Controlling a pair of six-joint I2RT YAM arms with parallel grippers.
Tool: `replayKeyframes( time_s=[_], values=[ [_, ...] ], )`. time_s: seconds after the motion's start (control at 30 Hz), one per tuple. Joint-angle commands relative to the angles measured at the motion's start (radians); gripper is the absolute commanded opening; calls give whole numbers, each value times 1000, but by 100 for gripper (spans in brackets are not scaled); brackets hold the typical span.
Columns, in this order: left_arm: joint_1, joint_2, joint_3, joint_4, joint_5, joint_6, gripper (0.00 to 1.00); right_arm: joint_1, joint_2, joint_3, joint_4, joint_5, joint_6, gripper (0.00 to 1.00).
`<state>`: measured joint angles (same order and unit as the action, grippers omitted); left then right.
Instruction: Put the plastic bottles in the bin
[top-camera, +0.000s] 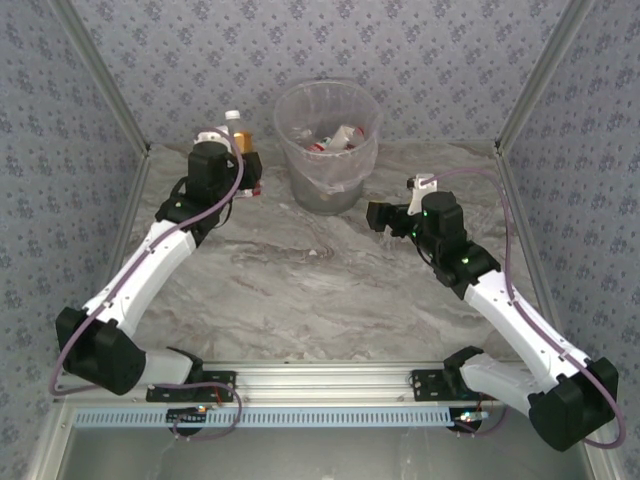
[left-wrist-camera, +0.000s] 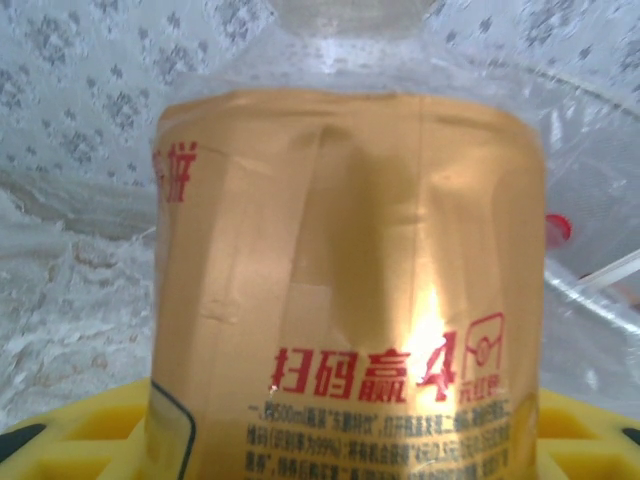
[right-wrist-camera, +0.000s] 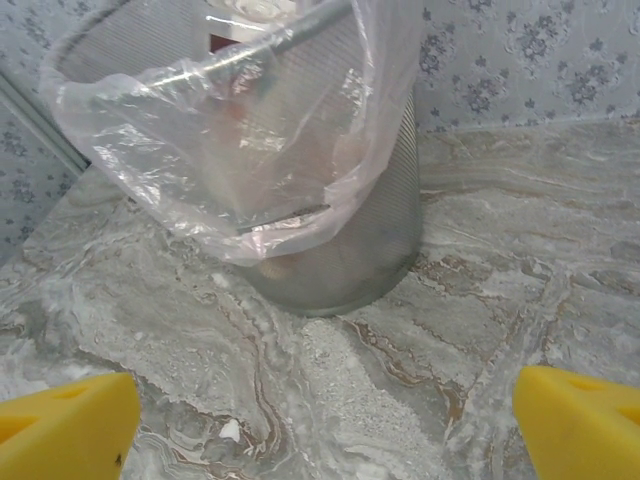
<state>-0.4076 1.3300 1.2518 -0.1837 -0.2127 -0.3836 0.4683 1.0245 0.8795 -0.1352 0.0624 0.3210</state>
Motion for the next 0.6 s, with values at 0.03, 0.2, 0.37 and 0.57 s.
replayKeyframes(
  time_s=[0.03, 0.2, 0.37, 0.57],
  values=[
    [0, -55, 2, 187, 33, 29, 53, 13, -21, -14, 25, -16, -36, 98],
    [-3, -44, 22, 321, 91, 45, 53, 23, -21, -14, 24, -16, -44, 98],
    [-21, 47, 126, 337, 187, 113, 53, 30, -24, -13, 15, -3, -49, 98],
    [-49, 196, 294, 299, 310, 270, 54, 33, -28, -10, 3, 7, -57, 98]
  ],
)
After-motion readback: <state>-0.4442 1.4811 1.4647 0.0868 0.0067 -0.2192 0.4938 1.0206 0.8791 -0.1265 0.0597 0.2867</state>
